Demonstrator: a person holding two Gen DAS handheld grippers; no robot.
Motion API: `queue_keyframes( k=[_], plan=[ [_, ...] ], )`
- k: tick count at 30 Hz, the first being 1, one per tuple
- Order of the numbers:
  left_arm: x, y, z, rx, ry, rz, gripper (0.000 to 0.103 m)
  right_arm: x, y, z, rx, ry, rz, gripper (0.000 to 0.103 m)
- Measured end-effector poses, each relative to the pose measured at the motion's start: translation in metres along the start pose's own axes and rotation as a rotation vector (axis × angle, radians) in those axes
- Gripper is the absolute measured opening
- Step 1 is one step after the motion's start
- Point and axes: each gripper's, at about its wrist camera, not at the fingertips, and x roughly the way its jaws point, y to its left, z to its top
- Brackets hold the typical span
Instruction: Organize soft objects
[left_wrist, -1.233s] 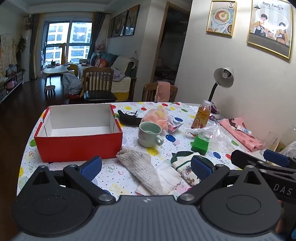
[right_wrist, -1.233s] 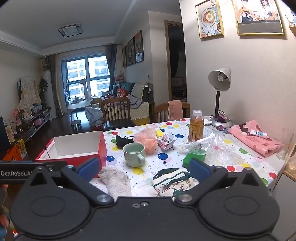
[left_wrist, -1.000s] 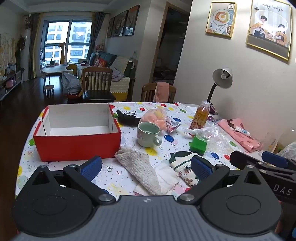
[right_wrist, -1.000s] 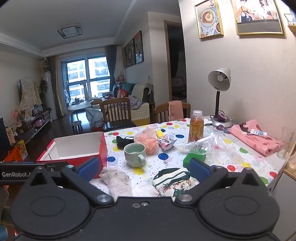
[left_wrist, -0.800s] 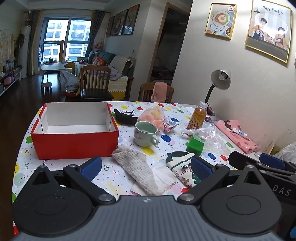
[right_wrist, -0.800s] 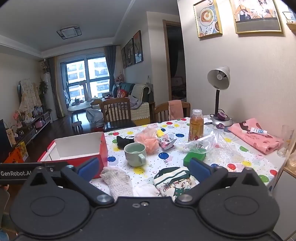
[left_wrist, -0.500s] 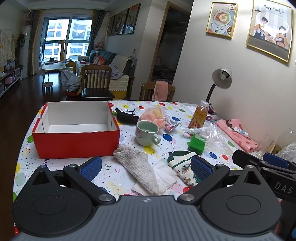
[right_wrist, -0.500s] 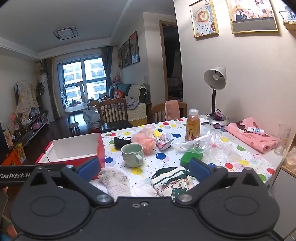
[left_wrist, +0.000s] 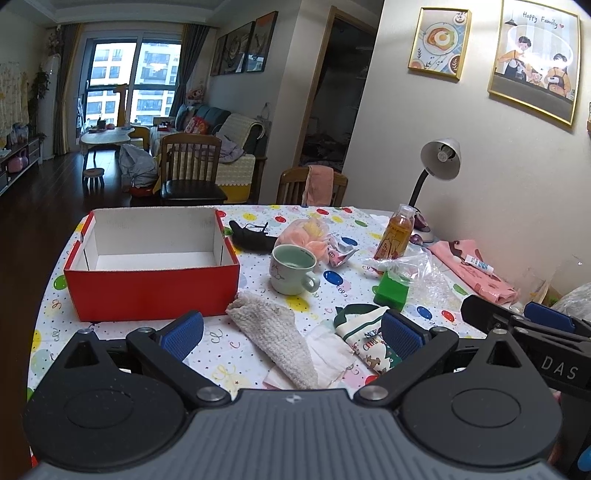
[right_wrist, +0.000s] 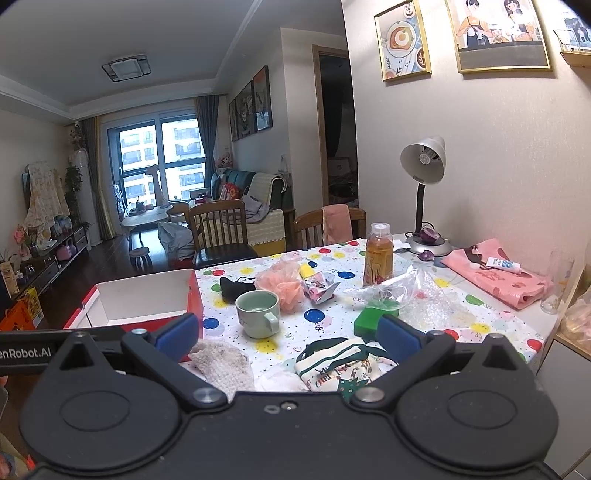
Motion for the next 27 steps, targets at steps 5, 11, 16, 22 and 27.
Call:
queue_keyframes(
  k=[5,11,16,22,27],
  plan=[
    [-0.0017,0.0010,0.0008,-0.006,0.000,0.008,0.103,-0.0003,0.0004,0.0013,0.001,-0.002,-0.002,0.103],
    [-0.0027,0.0013,0.0009,-0.009,0.002,0.014,0.103,-0.0004,0.0007,0.0024,-0.001,-0.002,-0.003,0.103],
    [-0.0031,0.0006,0.0012,-0.011,0.002,0.010,0.103,-0.0003,0.0009,0.0030,0.000,-0.003,-0.005,0.103],
    [-0.0013,0.0002,-0.0003,-0.014,0.007,-0.004,0.103,-0.0007,0.0009,0.0020,-0.002,-0.002,-0.005,0.103],
    [-0.0027,-0.0032,-0.0005,0.002,-0.003,-0.011,0.103,-0.0008,0.0005,0.0021,-0.002,-0.004,-0.001,0.103]
  ],
)
